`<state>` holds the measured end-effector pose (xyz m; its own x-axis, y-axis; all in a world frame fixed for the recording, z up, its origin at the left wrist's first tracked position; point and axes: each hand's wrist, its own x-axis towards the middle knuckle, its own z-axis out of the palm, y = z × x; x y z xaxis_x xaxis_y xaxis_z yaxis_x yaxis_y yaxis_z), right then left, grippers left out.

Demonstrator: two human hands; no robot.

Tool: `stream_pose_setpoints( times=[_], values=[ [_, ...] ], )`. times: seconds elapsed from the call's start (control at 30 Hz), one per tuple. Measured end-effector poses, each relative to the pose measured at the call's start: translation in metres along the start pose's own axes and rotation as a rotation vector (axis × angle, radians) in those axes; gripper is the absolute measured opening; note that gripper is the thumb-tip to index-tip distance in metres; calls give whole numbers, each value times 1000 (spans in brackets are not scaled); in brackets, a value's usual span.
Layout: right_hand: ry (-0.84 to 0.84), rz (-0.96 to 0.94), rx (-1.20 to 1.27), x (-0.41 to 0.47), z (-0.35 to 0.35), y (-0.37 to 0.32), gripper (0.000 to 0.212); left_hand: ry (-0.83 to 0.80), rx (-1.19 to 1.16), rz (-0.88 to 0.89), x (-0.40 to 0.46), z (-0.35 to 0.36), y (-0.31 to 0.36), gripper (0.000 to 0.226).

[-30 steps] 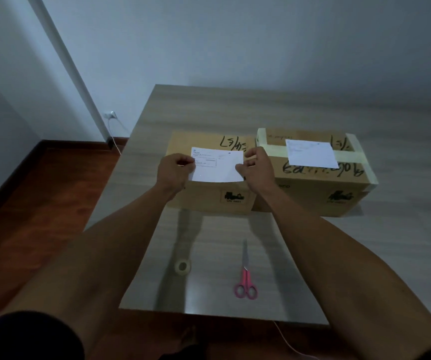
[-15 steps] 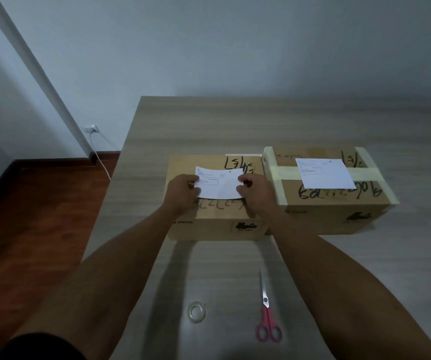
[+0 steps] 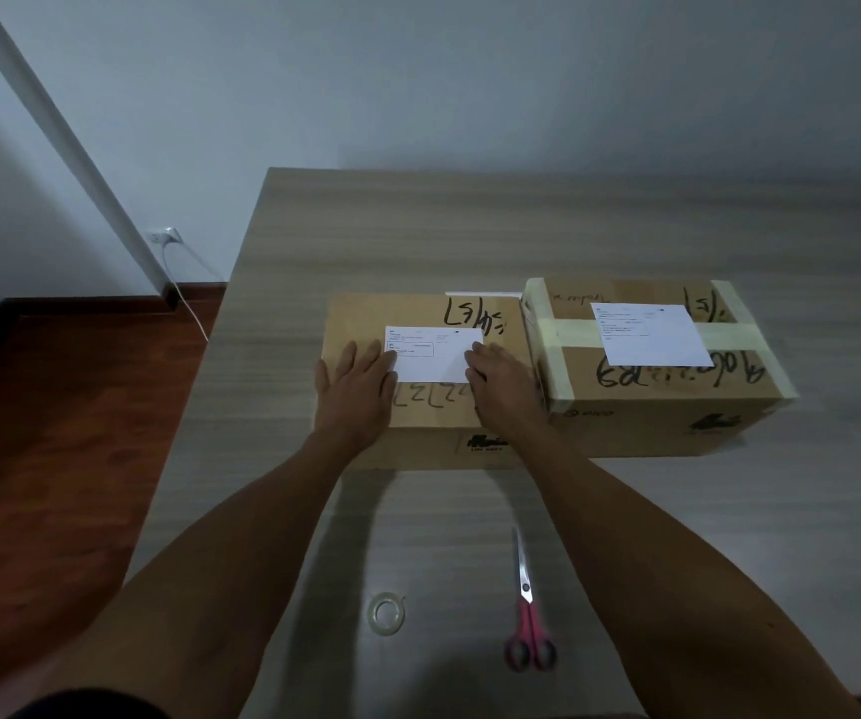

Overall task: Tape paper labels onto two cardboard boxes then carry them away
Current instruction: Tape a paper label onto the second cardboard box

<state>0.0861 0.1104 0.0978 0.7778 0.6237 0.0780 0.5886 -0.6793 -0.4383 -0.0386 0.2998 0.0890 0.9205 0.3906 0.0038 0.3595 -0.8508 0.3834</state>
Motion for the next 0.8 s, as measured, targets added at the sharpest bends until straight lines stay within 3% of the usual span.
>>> stream_pose_setpoints(
  times=[0.47, 0.63, 0.8],
  values=[
    [-52, 35, 32, -4, 2, -2, 42, 34, -74, -4, -2, 1, -2, 47],
    [47, 52, 204, -8, -1, -8, 44, 107, -161, -26, -5, -8, -3, 48],
    [166, 89, 224, -25, -7, -24, 34, 251, -183, 1, -30, -19, -2, 36]
  ],
)
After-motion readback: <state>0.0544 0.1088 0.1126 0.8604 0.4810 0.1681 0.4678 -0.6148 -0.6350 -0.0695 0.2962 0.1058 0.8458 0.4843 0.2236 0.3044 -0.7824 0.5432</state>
